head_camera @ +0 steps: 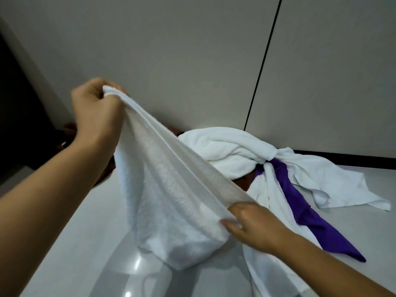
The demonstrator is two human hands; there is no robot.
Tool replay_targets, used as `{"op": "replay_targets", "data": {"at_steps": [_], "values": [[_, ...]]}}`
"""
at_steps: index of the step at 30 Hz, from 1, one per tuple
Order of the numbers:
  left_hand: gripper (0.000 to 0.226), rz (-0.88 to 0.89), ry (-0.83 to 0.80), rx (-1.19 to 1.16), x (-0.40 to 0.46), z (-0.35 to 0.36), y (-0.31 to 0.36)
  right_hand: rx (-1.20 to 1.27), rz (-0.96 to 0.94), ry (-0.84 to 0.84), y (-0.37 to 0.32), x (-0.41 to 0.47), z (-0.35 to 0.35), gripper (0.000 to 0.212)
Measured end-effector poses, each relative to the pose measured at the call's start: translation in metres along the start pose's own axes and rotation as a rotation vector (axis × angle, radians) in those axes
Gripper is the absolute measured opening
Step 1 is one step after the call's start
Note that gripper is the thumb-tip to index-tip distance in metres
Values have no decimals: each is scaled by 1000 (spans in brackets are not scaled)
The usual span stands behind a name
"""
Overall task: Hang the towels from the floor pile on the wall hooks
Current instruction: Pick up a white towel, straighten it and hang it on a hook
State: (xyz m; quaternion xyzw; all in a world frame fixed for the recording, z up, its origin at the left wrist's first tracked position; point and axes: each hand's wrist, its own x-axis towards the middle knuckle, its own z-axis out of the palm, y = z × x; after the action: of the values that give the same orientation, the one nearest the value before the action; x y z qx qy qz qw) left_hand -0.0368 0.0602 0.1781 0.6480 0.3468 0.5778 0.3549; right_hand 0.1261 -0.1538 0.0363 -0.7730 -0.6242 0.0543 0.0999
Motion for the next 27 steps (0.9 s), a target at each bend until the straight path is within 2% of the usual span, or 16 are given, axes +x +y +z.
{"op": "replay_targets", "data": {"at_steps": [4, 7, 11, 15, 20, 27], "values": [[25, -109, -51, 190, -9, -12, -37, -53, 110, 73, 29, 0, -29, 30], [27, -214, -51, 218, -15, -17, -55, -49, 130, 146, 37, 4, -52, 36], [29, -378, 29, 143, -11, -19, -59, -129, 16, 510, 34, 5, -70, 48], [34, -402, 57, 98, -9, -20, -53, -261, -28, 673, 27, 5, -88, 45], [35, -411, 97, 75, -7, -17, -46, -313, 27, 733, 19, 6, -92, 23], [33, -354, 83, 48, -8, -15, -39, -311, 242, 687, 17, 13, -103, 23]]}}
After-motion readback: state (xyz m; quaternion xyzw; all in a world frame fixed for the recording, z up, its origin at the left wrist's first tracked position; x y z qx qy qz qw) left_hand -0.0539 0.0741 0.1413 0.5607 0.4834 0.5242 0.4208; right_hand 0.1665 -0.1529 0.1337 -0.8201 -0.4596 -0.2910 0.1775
